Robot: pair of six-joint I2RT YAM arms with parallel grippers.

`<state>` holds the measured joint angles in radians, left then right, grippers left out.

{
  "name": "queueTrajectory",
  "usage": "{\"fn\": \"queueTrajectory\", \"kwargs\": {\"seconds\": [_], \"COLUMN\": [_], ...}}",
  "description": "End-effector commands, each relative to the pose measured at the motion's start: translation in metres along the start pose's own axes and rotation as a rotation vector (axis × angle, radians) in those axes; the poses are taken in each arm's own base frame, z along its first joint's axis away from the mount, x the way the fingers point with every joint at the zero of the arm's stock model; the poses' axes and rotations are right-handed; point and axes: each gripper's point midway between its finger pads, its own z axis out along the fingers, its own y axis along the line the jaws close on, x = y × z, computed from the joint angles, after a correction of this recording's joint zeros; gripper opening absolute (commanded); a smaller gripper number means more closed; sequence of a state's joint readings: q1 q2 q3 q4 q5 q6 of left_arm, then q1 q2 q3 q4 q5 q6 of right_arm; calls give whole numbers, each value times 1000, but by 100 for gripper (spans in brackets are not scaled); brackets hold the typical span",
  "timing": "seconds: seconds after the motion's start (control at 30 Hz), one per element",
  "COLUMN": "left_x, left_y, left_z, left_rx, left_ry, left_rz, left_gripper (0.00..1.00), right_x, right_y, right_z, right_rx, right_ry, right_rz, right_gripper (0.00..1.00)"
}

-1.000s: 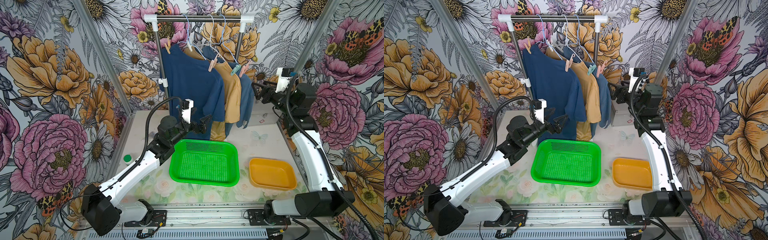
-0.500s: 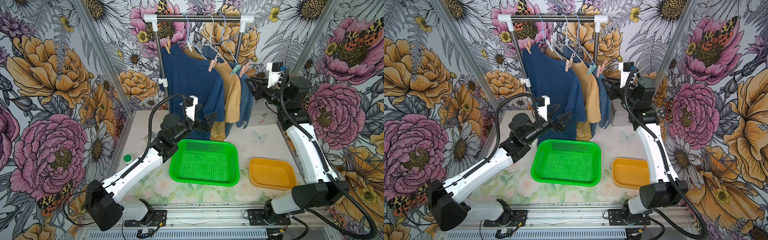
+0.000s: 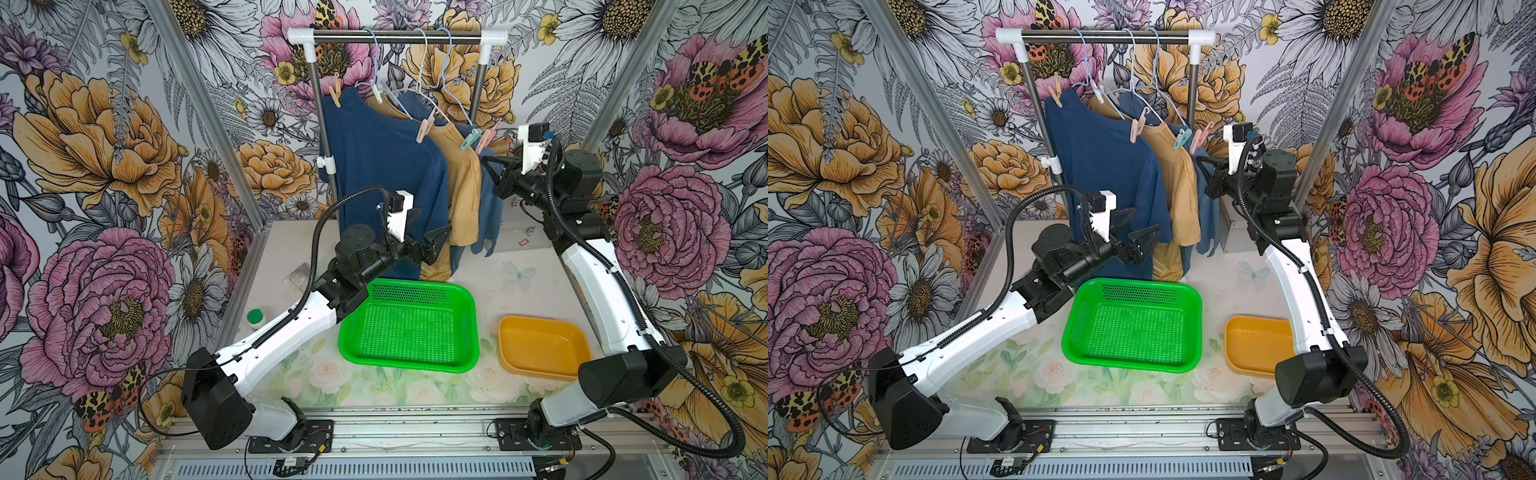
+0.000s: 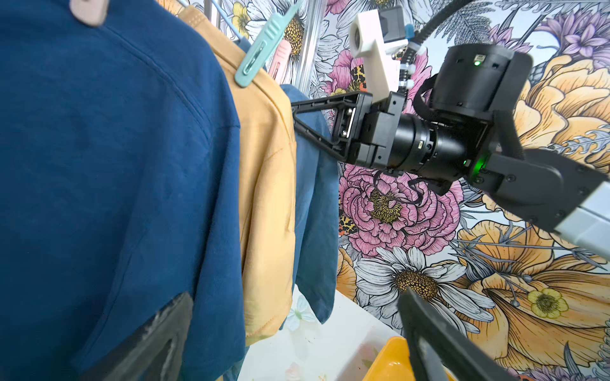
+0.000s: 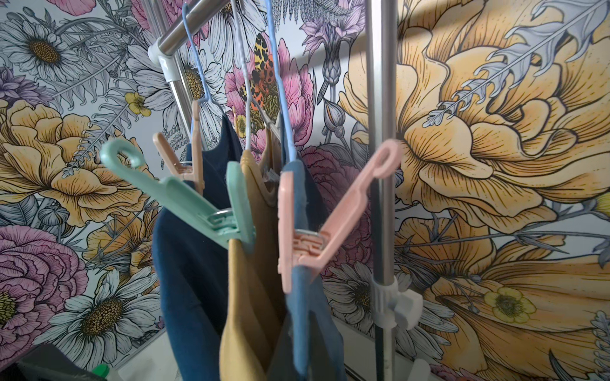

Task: Remove the clothespins securing t-shirts to the hanger
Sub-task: Pick up the hanger from the clothes rail.

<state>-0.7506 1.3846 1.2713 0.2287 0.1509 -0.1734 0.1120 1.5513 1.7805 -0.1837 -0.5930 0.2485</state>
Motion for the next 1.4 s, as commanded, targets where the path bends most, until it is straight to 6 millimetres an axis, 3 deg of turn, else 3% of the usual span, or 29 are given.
{"fn": "queueTrajectory", "kwargs": {"seconds": [0.0,0.4,0.83,1.17,1.37], "left_x": [-15,-19,-32,-37,-62], "left_y": [-4,-1,-11,-14,-30], "left_z": [0,0,6,5,10], "left_rx": [7,-1,43,55,125], "left_ry": [-36,-44,-64,-72,-125], "left_rz": [31,30,20,17,19], "left_gripper": [99,99,99,99,99], "right_x": [-22,-60,-87,-92,-91], "right_y": [8,10,24,34,36], "right_z": [-8,-34,-62,-85,-95], "right_rx": [30,188,216,225,241], "right_ry": [-51,-158,-225,-250,-256], "right_rz": [-48,-107,-168,-198,-199], "right_gripper": [0,0,0,0,0]}}
